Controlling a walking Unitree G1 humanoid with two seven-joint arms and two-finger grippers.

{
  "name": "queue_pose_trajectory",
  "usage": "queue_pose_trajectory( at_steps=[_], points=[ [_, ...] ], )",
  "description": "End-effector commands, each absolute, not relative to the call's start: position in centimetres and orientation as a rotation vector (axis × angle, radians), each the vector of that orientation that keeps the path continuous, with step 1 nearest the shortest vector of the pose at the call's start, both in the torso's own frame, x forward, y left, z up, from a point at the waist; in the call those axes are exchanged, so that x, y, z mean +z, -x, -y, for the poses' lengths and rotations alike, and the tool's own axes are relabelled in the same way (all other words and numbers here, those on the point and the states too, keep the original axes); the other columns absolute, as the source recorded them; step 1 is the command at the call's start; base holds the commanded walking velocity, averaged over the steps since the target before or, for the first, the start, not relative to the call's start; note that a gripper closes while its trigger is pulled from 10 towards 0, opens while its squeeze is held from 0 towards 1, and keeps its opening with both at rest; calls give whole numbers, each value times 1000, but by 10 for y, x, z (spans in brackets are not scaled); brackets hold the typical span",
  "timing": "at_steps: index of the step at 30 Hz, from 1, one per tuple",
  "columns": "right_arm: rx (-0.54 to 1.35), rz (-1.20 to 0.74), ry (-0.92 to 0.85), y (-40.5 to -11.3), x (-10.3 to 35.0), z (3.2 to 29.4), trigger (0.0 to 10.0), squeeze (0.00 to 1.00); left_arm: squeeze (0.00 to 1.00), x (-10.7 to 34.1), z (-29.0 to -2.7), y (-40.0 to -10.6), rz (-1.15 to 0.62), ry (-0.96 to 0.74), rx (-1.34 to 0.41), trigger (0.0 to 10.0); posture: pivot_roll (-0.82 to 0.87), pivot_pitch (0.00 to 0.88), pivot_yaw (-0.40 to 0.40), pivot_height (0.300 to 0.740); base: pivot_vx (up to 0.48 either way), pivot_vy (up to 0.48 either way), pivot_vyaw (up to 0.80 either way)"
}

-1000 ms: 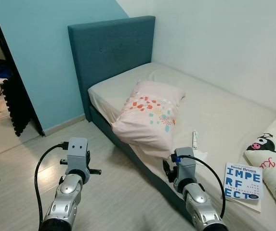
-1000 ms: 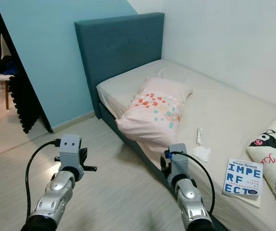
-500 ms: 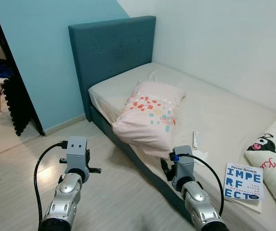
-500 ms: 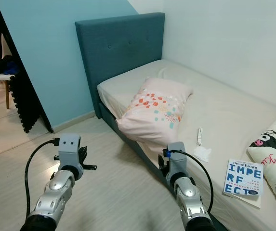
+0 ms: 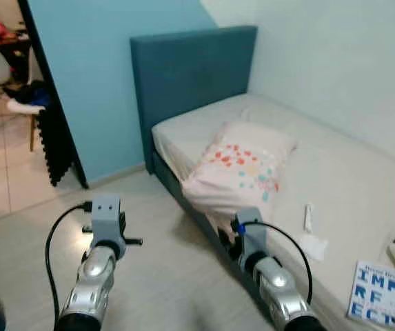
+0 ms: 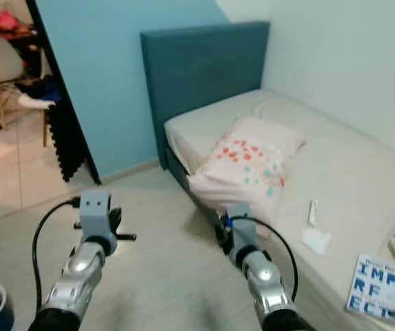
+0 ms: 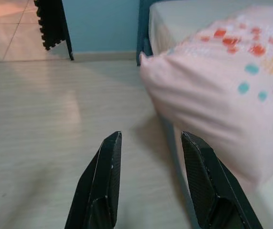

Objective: Clean up the room

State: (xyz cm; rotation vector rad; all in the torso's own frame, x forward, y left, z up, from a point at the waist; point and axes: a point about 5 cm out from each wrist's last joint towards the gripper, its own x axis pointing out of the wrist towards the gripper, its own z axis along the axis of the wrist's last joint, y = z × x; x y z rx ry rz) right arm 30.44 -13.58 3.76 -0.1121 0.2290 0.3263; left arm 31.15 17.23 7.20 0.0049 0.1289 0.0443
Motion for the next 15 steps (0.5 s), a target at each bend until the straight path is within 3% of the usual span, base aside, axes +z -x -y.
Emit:
queue_pose_trajectory(
  at_steps=[1,15],
  points=[
    [343,-232,101,-303,36,131,10000,0,0,72,-176,-311,-127,-5,54,10000,53,0,-60,740,274,0,0],
    [368,-216,102,-305,38,128,10000,0,0,75,-179,-312,-116,1,66,10000,61,0,-63,740,295,0,0]
  ],
)
